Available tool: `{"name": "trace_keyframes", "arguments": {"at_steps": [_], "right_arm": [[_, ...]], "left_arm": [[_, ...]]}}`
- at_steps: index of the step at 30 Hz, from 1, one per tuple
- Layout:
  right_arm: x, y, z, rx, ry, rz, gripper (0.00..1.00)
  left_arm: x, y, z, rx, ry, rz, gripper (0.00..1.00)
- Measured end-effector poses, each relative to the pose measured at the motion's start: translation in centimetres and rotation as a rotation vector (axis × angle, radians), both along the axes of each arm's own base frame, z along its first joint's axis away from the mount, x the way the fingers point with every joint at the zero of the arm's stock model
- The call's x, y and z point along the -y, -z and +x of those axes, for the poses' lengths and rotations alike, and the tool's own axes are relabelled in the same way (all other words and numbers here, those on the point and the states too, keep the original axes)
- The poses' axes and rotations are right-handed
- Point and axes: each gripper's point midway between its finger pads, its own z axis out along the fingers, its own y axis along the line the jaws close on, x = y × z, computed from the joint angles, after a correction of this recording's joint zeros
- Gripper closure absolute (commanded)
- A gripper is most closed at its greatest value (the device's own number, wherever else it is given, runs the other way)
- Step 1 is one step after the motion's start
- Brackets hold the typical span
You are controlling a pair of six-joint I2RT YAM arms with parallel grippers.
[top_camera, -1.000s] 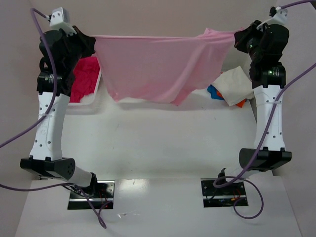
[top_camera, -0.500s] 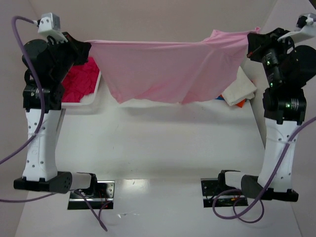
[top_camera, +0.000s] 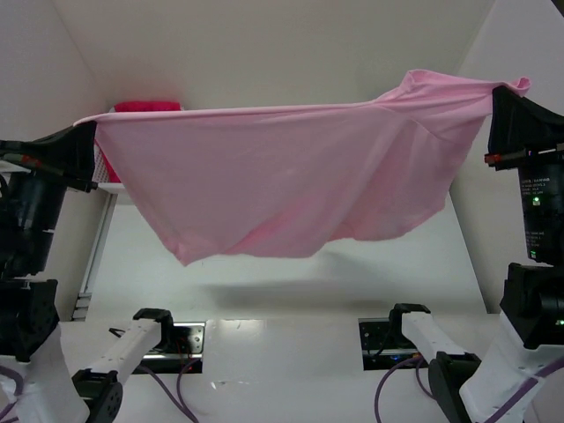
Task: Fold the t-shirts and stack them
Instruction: Flatten out the tshirt
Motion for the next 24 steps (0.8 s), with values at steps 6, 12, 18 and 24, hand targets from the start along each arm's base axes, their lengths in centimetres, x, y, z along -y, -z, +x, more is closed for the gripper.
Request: {"name": "trace_keyframes", "arguments": {"at_steps": [6, 12, 18, 24], "right_arm": [[1.0, 8.3, 10.5, -0.257, 0.002, 0.024, 1.00], [2.2, 26.2, 22.4, -0.711, 0.012, 0.066, 1.00], [2.5, 40.3, 25.1, -1.024, 0.019, 0.092, 1.00], [1.5, 45.0, 29.1, -1.063, 0.001, 0.080, 1.00]], "left_arm": [[0.9, 12.5, 12.3, -0.356, 0.031, -0.058, 1.00], [1.9, 30.3, 18.3, -0.807, 0.051, -0.099, 1.00], [2.5, 39.1, 17.8, -1.022, 0.067, -0.119, 1.00], [2.7, 43.4, 20.4, -1.102, 0.077, -0.121, 1.00]]}}
